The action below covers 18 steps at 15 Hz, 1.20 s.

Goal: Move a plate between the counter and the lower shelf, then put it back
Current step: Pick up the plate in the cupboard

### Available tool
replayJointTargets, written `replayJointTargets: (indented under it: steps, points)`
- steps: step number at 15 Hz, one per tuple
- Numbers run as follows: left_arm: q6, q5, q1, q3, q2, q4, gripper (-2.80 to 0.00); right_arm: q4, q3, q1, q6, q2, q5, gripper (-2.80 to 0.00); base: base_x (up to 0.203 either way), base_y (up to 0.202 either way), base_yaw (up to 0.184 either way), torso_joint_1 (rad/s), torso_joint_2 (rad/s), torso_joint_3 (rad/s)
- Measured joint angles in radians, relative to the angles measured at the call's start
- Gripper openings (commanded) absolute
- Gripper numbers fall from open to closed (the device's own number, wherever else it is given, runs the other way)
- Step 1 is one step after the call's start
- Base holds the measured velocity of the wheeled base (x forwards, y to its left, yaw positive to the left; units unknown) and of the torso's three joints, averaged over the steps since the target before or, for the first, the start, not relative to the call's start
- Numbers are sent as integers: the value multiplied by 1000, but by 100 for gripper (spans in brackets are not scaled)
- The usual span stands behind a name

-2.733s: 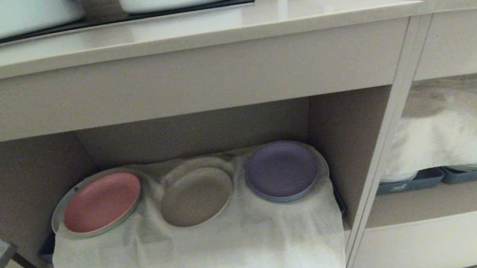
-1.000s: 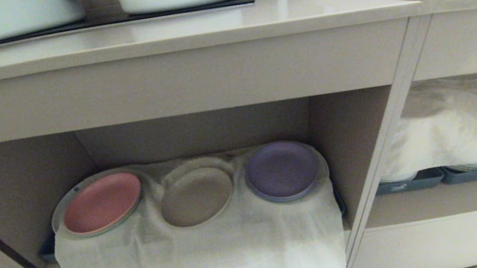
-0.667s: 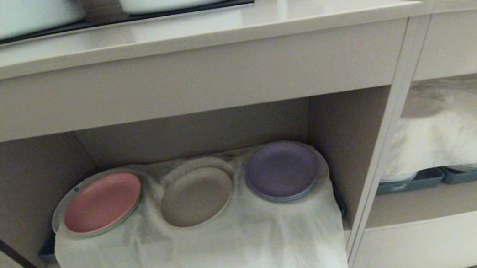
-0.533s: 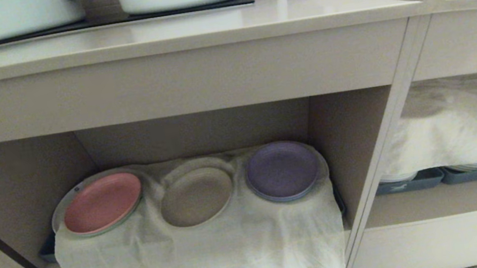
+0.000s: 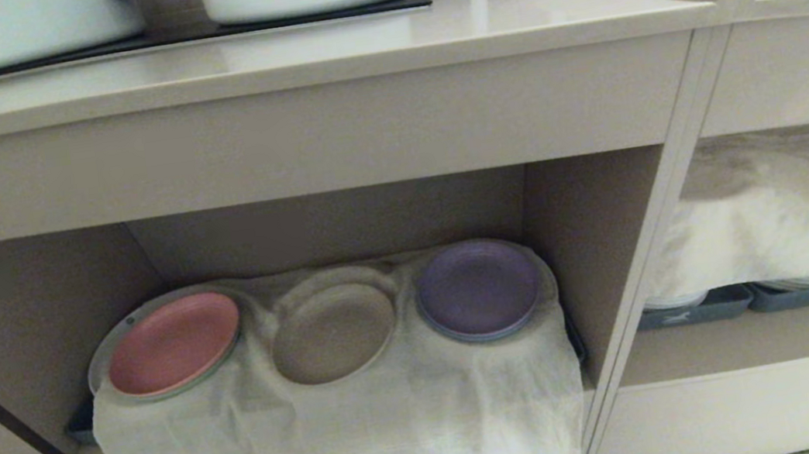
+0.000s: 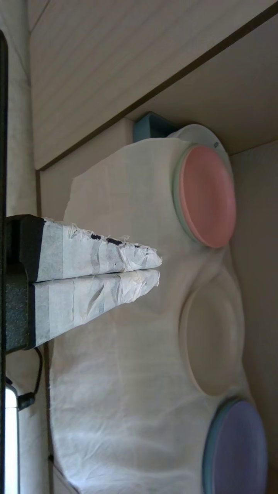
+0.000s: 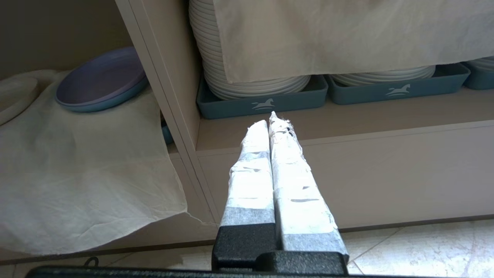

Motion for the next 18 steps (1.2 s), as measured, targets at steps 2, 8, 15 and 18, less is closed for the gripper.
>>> replayJointTargets:
  steps: [2,8,15,18]
  points:
    - [-1,0,0,0,-4,0,-280,0,0,0,0,0,0,-280,0,0,0,0,0,0]
    - [-2,0,1,0,-7,0,-280,0,0,0,0,0,0,-280,0,0,0,0,0,0]
    - [2,9,0,0,-7,3,-280,0,0,0,1,0,-1,-280,0,0,0,0,0,0]
    - [1,10,0,0,-7,3,-280,0,0,0,0,0,0,-280,0,0,0,0,0,0]
